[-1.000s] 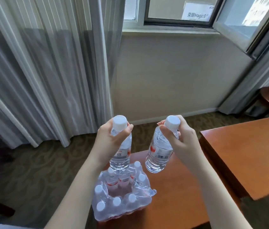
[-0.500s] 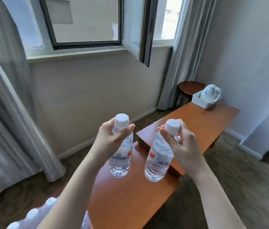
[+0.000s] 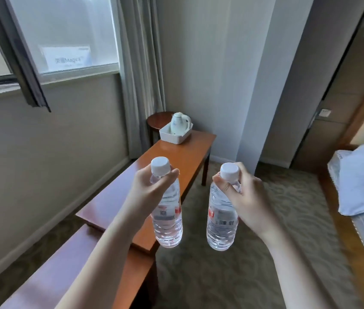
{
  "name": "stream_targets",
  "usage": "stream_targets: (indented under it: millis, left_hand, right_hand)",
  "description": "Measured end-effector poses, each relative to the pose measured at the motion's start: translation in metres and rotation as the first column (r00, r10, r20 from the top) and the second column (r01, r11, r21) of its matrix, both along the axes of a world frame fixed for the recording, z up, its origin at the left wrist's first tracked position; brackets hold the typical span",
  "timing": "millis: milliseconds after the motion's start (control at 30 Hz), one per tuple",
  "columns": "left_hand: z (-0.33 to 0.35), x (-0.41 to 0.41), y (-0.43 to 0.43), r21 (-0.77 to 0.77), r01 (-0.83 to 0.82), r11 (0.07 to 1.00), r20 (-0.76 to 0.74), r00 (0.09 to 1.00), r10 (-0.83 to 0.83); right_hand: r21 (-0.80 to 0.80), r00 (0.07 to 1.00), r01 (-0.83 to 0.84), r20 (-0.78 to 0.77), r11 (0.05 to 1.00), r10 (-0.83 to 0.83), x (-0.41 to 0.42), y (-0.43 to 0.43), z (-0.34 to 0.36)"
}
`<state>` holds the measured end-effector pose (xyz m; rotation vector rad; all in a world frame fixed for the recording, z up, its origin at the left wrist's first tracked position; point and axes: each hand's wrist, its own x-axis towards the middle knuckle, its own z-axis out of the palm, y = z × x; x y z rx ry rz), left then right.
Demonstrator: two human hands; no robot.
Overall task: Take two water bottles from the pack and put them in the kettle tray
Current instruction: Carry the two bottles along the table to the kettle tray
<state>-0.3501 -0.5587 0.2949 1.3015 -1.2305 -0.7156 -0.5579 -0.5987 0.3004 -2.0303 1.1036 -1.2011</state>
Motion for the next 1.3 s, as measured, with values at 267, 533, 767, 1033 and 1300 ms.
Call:
stream_targets:
  millis: [267, 533, 767, 1033, 1300]
  left_hand:
    - [-0.017, -0.067, -0.124, 0.029, 0.179, 0.983, 0.053, 0.982, -0.180]
    - [-0.027, -0.079, -0.297, -0.004, 0.263, 0.965, 0.054, 0.964, -0.262]
    - [-0.023, -0.089, -0.432, -0.001, 0.291, 0.957, 0.067, 0.955, -0.290]
    - [-0.036, -0.099, -0.571, 0.010, 0.266, 0.964, 0.076, 0.961, -0.266]
    - [-0.042, -0.108, -0.706, 0.019, 0.139, 0.990, 0.072, 0.988, -0.140]
  right_hand:
    - [0.030, 0.979, 0.192, 0.060, 0.981, -0.193, -0.072, -0.086, -0.007]
    - [0.119, 0.972, 0.208, 0.084, 0.971, -0.219, -0.083, -0.237, -0.003]
    - [0.083, 0.960, 0.273, 0.042, 0.958, -0.277, -0.085, -0.367, 0.005]
    - [0.069, 0.968, 0.250, -0.033, 0.966, -0.249, -0.107, -0.516, -0.010]
    - [0.130, 0.998, 0.055, 0.005, 0.990, -0.056, -0.113, -0.685, -0.020]
